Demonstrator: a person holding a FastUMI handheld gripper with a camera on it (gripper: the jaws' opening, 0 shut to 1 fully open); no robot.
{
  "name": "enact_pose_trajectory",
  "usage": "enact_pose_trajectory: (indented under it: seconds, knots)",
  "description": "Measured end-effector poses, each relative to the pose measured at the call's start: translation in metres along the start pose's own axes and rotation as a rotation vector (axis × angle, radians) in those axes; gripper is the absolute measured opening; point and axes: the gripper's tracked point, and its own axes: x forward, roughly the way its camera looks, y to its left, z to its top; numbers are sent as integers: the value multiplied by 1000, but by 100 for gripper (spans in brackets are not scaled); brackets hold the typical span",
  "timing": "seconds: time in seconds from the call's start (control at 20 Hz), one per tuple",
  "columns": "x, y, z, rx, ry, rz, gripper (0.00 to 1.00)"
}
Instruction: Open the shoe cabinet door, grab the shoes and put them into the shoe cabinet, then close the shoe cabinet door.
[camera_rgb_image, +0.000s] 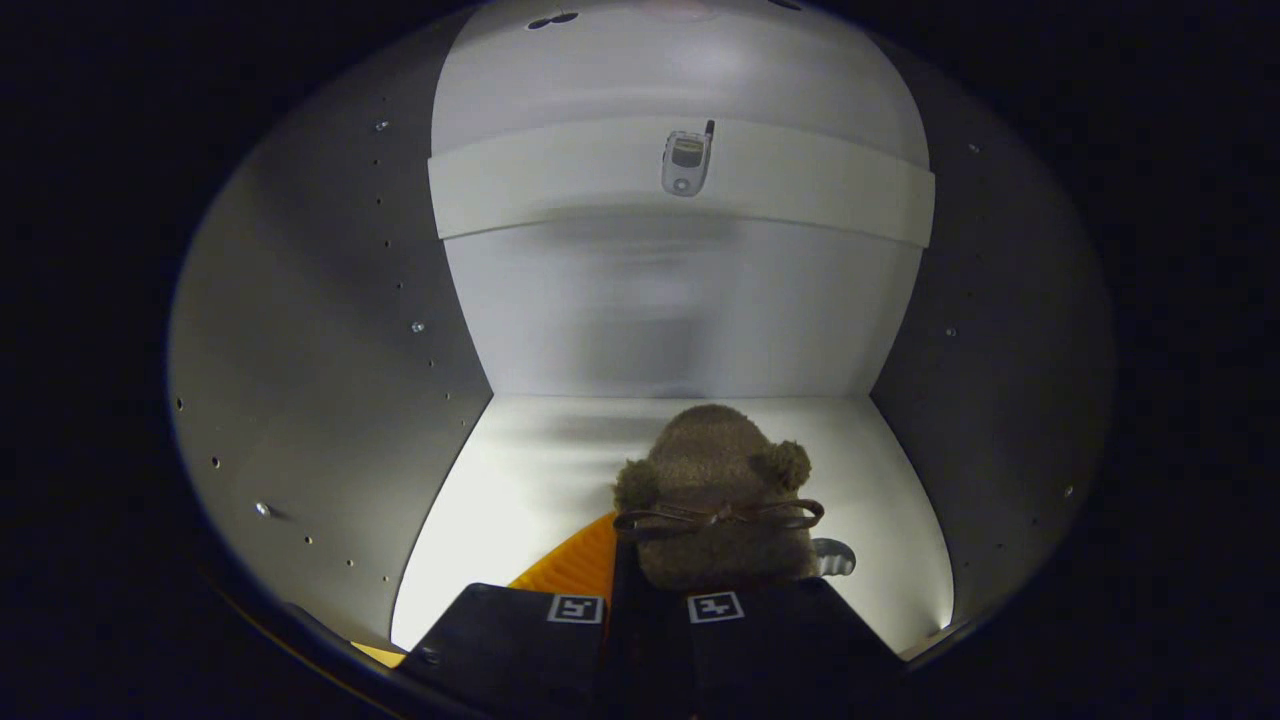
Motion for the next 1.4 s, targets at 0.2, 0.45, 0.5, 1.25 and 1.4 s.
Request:
enact_pose_trajectory:
  seconds: [0.2,0.45,0.5,1.25,1.4]
  knots:
    - [-11,8,-3,-27,1,13,49]
    - [-33,17,-8,-36,0,30,91]
    - [-39,18,-7,-34,-7,29,99]
    - [-177,29,27,-39,-317,46,100]
    - [-218,20,37,-17,-439,25,100]
